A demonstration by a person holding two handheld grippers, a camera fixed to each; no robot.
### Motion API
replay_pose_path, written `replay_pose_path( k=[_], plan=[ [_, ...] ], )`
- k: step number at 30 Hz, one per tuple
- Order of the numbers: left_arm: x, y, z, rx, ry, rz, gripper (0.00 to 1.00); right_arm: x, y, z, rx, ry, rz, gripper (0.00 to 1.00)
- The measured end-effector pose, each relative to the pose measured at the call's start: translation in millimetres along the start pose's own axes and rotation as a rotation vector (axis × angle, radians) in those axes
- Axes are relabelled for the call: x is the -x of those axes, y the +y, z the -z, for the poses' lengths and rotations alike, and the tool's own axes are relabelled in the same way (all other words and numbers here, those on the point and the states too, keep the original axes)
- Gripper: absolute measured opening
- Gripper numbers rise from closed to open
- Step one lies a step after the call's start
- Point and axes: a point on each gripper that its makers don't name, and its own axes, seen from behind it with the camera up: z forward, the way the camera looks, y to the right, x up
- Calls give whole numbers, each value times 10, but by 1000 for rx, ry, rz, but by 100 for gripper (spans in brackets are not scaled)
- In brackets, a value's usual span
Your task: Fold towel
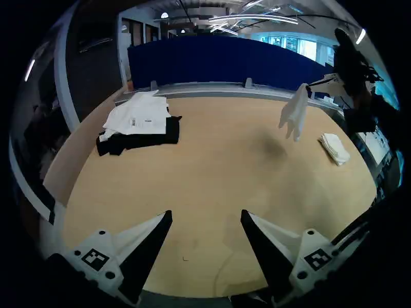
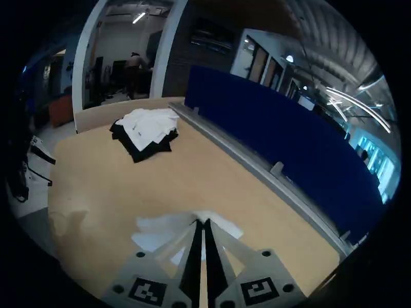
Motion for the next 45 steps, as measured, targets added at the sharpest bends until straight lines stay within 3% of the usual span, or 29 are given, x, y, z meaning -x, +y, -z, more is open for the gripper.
replay_pose_path(
  k=[15, 30, 36, 45],
  plan=[
    [-37, 48, -93, 2, -15, -30, 100, 393, 802, 332, 100, -47, -32, 3],
    [-127, 203, -180, 12, -26, -64, 100, 973, 1637, 628, 197, -125, -76, 3],
    [-171, 247, -193, 14, -28, -69, 100, 1179, 1831, 667, 214, -154, -95, 3],
    [-196, 306, -227, 17, -32, -82, 100, 1382, 1902, 673, 221, -183, -108, 3]
  ],
)
